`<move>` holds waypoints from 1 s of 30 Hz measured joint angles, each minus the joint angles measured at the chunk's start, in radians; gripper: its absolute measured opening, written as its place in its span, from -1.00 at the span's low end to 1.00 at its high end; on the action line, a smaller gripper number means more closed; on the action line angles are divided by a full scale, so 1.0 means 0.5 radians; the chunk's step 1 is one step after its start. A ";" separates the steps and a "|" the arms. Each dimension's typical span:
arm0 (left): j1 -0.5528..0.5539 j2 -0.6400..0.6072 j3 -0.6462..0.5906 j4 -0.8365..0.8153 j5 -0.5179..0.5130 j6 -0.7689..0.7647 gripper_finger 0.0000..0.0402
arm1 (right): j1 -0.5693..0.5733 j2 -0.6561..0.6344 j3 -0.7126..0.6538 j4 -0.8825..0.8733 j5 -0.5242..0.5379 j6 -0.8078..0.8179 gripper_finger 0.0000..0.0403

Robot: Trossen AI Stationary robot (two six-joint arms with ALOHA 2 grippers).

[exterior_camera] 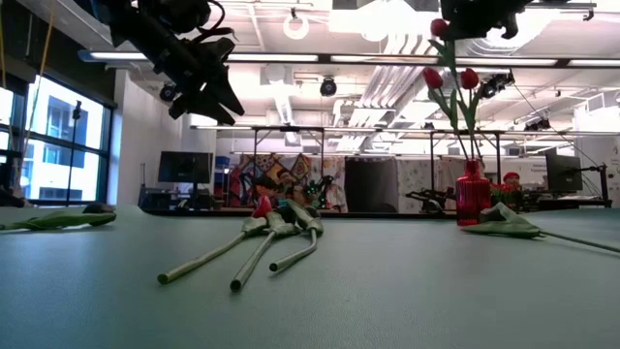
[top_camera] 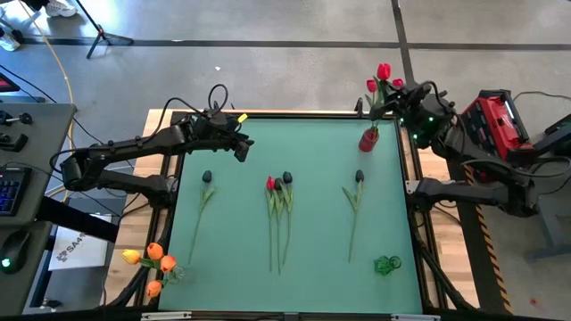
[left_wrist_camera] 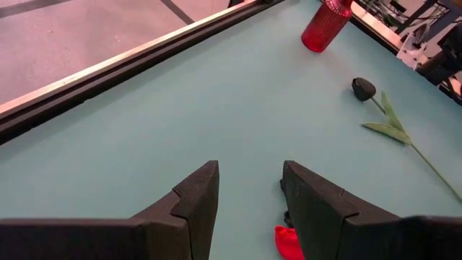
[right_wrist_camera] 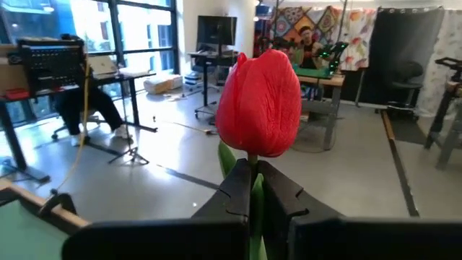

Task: Sort flowers into vase by color
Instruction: Put the red tulip into the red vase

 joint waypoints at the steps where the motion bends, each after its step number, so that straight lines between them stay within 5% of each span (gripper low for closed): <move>1: 0.000 0.000 0.000 0.000 0.000 0.000 -0.29 | 0.020 -0.001 -0.001 -0.001 0.014 0.003 -1.00; 18: 0.000 0.000 0.000 0.009 0.001 -0.043 -0.29 | 0.073 -0.041 -0.001 0.370 0.153 -0.254 -1.00; 30: 0.000 0.000 0.000 0.009 0.001 -0.036 -0.29 | 0.022 0.098 -0.001 0.219 0.145 -0.169 -1.00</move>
